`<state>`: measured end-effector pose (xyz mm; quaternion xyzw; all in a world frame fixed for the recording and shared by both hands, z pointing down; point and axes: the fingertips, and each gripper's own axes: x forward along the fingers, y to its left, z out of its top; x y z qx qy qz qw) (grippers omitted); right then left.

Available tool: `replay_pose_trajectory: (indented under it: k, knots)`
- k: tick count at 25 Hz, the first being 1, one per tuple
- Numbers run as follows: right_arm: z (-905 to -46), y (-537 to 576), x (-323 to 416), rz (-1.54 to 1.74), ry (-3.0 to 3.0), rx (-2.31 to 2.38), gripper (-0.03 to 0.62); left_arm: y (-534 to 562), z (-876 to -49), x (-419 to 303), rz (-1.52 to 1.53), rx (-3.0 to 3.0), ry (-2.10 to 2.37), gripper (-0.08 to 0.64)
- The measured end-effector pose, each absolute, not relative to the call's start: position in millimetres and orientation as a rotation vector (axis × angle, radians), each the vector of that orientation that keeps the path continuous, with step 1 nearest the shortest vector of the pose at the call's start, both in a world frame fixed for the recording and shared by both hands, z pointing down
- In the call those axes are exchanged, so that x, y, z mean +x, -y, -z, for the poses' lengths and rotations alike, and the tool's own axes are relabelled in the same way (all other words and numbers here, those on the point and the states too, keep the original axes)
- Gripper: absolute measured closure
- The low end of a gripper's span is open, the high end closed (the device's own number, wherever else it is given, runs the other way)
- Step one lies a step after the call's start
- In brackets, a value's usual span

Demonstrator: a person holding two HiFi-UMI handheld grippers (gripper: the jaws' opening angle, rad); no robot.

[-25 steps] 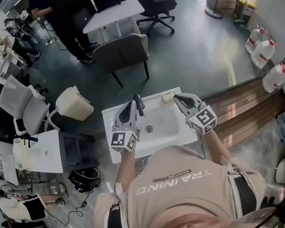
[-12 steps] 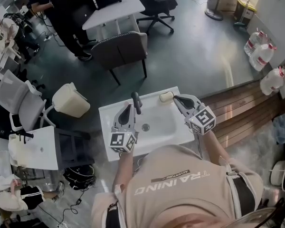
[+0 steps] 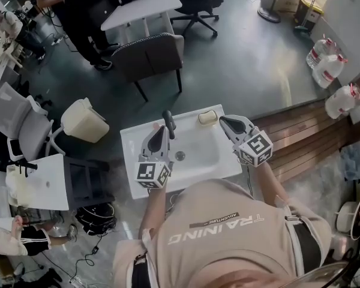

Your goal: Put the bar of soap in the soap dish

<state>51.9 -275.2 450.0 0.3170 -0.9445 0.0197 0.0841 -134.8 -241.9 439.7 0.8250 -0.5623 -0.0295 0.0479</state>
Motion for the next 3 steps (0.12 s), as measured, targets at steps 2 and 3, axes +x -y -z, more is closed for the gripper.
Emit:
replay_pose_trajectory:
  k: [2, 3]
  knots:
    - [-450.6, 276.6, 51.5, -0.06, 2.818, 0.95, 0.578, 242.6, -439.8, -136.2, 0.089, 2.518, 1.717, 0.549]
    - [-451.1, 277.1, 51.5, -0.061, 2.818, 0.952, 0.579, 242.9, -439.9, -136.9, 0.089, 2.518, 1.719, 0.549]
